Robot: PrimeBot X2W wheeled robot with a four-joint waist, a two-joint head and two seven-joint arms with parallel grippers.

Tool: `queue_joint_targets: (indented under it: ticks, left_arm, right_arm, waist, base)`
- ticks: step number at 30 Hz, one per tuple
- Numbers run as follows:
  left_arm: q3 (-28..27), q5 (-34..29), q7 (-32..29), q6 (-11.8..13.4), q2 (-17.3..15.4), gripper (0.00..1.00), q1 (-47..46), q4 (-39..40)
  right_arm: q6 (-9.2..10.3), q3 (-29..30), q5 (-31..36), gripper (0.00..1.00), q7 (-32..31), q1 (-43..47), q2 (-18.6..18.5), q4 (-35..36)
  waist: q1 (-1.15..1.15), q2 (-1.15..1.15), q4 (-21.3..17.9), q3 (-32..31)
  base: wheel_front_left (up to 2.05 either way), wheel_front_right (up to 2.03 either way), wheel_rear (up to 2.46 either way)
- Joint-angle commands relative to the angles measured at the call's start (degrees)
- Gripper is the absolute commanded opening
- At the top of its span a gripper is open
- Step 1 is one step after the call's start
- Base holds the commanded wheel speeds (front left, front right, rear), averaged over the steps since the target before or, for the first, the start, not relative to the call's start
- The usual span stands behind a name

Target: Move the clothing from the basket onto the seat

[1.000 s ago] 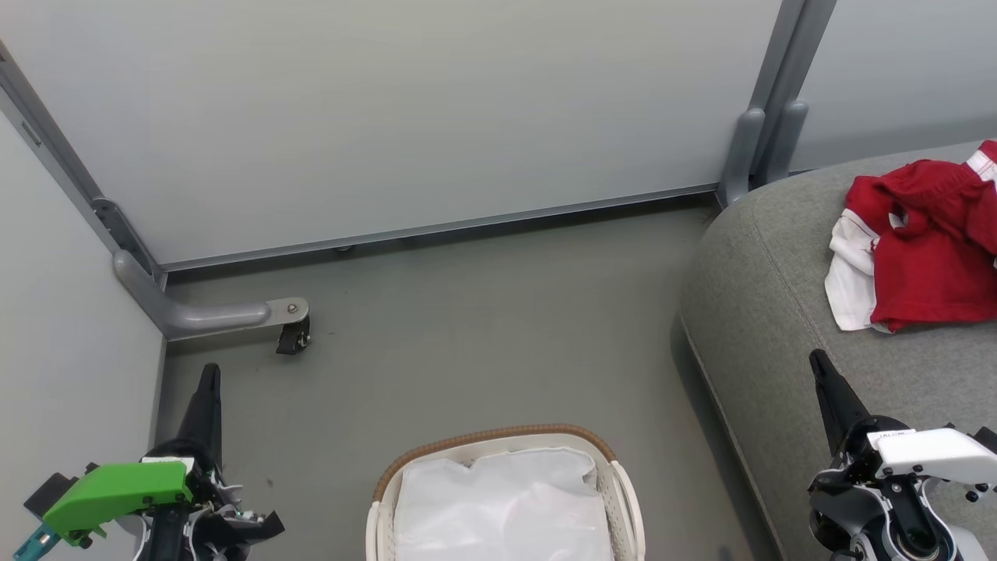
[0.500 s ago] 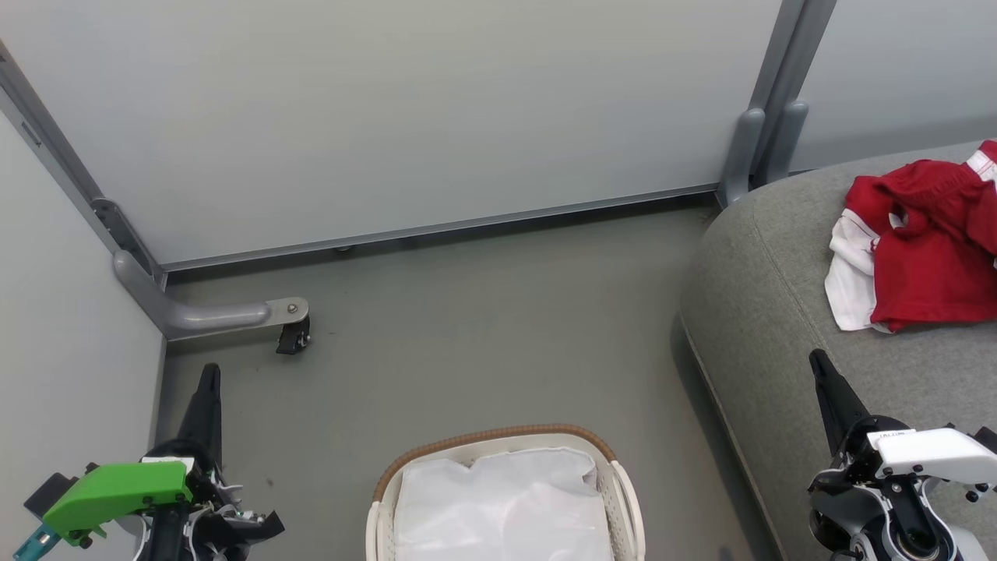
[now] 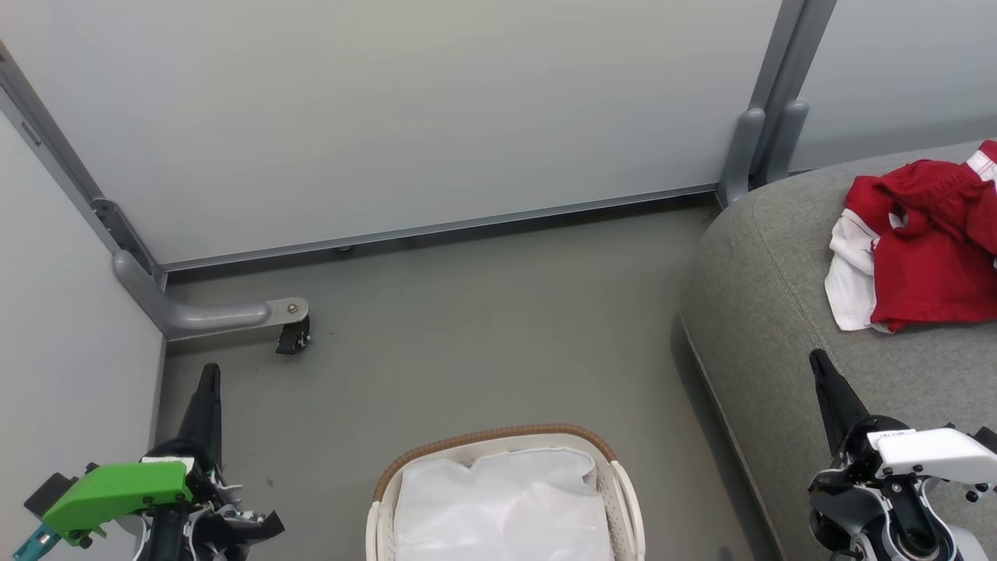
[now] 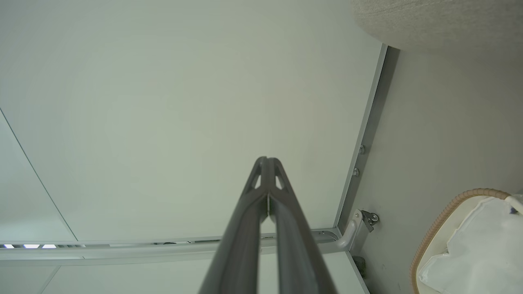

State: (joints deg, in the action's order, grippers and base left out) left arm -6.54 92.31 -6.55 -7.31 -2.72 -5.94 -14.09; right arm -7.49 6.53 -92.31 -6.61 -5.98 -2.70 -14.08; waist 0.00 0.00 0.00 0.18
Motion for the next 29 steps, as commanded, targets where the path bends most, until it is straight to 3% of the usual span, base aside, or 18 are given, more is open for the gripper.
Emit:
queue_joint_targets:
  ticks: [1, 29]
  left_arm:
    - [-0.1, 0.2, -0.2, -0.4, -0.3, 0.0, -0.6, 0.1]
    - [-0.1, 0.2, -0.2, -0.4, -0.3, 0.0, -0.6, 0.1]
  right_arm:
    - [0.0, 0.1, -0.2, 0.0, -0.1, -0.4, -0.3, 0.2]
    - [0.0, 0.1, -0.2, 0.0, -0.1, -0.4, -0.3, 0.2]
  waist:
    - [0.0, 0.0, 0.0, 0.0]
    - [0.0, 0.0, 0.0, 0.0]
  base:
    - [0.0, 0.0, 0.0]
    - [0.0, 0.0, 0.0]
